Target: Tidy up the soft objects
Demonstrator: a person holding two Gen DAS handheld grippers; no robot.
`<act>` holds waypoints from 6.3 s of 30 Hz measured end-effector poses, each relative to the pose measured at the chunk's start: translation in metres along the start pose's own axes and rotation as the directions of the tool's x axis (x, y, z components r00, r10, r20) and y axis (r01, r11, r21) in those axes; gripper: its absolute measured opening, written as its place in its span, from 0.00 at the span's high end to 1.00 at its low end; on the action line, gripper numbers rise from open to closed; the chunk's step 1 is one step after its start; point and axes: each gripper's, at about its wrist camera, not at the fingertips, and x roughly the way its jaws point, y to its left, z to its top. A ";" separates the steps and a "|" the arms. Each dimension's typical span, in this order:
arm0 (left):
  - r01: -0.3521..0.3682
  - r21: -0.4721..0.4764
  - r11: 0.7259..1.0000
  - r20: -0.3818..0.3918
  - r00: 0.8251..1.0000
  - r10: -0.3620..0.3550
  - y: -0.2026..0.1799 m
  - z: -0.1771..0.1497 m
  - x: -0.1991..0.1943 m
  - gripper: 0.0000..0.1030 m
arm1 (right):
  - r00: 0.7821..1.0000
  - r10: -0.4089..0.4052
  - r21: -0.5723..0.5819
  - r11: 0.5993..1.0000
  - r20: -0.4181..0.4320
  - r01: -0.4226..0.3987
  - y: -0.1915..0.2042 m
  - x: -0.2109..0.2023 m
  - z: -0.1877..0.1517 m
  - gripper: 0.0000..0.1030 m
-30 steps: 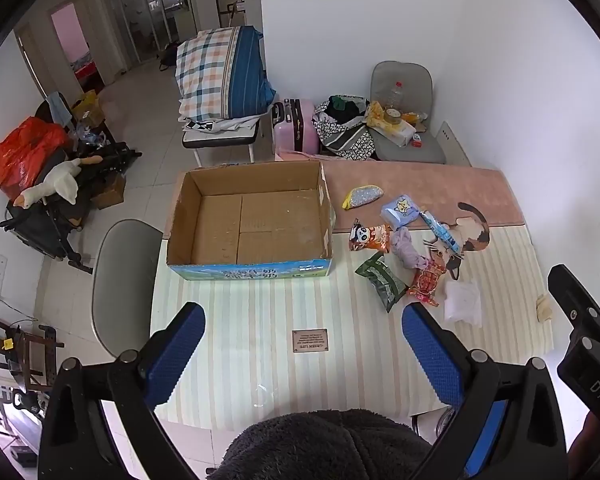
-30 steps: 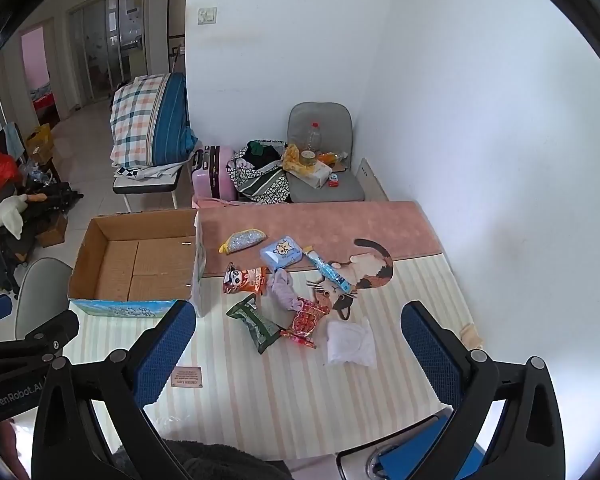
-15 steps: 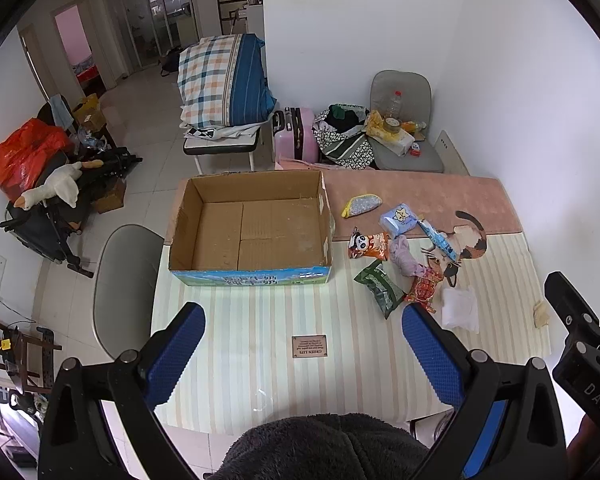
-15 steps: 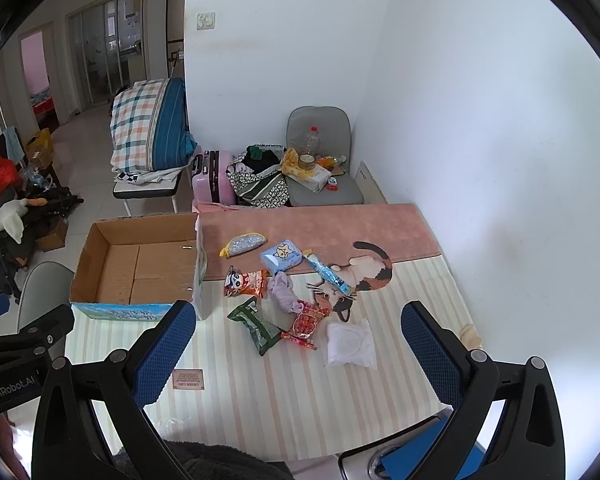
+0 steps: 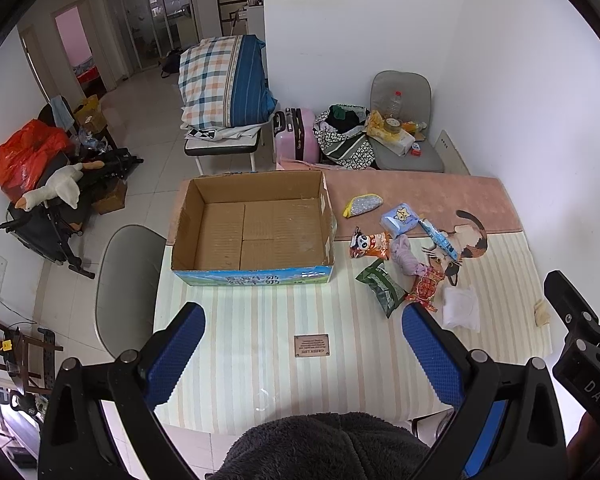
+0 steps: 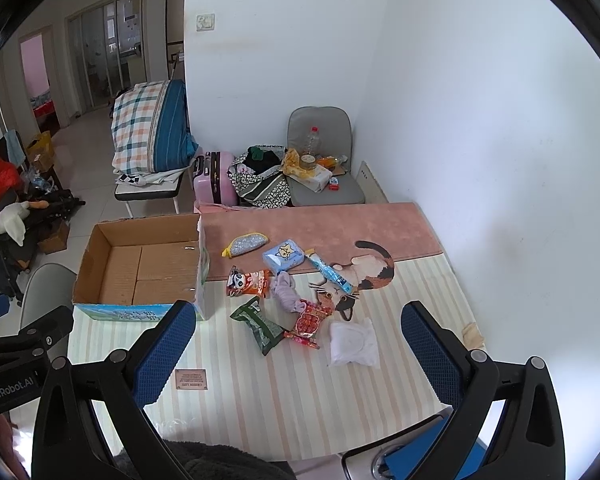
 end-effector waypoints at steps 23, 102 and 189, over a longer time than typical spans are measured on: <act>-0.002 0.001 1.000 0.005 1.000 0.002 0.000 0.000 -0.001 0.02 | 1.000 0.008 0.003 1.000 0.009 -0.008 0.001 -0.006 0.004 0.00; 0.092 -0.201 0.975 -0.776 0.593 -0.216 -0.158 -0.016 0.481 0.45 | 0.592 0.148 0.119 0.989 -0.792 -0.089 -0.152 0.534 -0.144 0.00; 0.217 -0.111 0.970 -0.745 0.628 -0.226 0.146 0.167 0.538 0.73 | 0.732 0.157 -0.119 0.943 -0.663 -0.310 0.372 0.551 0.059 0.29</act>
